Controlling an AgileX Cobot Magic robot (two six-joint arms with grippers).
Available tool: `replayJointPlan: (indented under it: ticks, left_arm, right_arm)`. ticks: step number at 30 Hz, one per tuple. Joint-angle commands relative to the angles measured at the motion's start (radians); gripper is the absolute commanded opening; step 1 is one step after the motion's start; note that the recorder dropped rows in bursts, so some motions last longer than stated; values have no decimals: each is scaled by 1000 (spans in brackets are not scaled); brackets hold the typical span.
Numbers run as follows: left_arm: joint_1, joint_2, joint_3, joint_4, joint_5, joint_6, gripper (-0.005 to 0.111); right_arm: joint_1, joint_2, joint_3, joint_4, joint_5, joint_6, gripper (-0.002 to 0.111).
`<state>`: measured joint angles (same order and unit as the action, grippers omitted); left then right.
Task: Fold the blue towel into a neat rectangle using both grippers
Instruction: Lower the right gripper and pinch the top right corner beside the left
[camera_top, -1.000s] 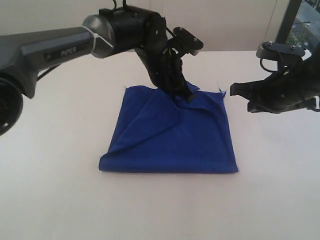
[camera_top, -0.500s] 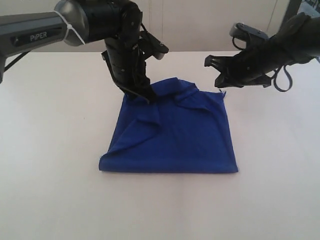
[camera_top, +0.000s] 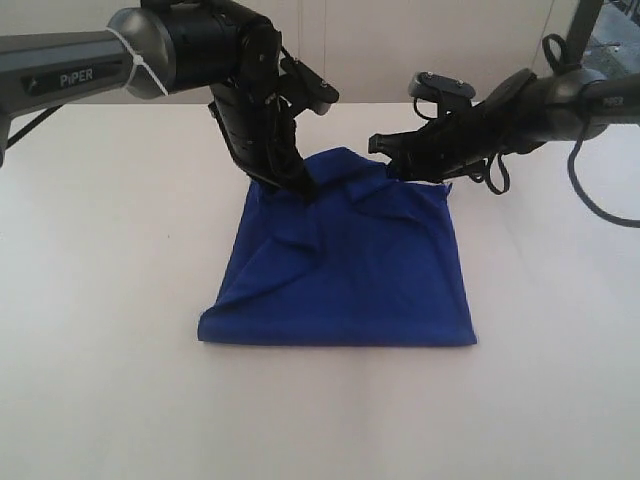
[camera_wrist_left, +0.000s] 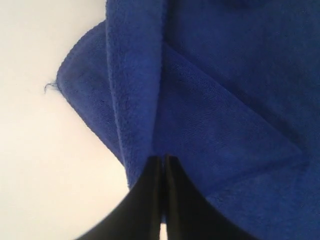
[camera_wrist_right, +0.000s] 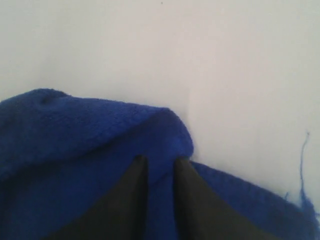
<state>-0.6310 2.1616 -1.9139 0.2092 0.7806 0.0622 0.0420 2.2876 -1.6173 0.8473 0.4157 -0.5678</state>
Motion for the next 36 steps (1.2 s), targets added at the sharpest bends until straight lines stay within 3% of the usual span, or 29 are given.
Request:
replayJointPlan:
  ticks: [1, 14, 29, 32, 36]
  left_arm:
    - [3, -8, 7, 2, -3, -21, 0]
    - [3, -8, 7, -32, -55, -44, 0]
    - [3, -8, 7, -45, -61, -44, 0]
    - [3, -8, 7, -47, -61, -46, 0]
    - [3, -8, 7, -47, -61, -46, 0]
  right_arm:
    - [-1, 22, -22, -3, -65, -16, 24]
    - [1, 70, -27, 106, -109, -13, 36]
    - [38, 77, -27, 113, -126, -13, 36]
    - [38, 77, -27, 113, -126, -13, 34]
    - [38, 77, -27, 113, -150, -16, 20]
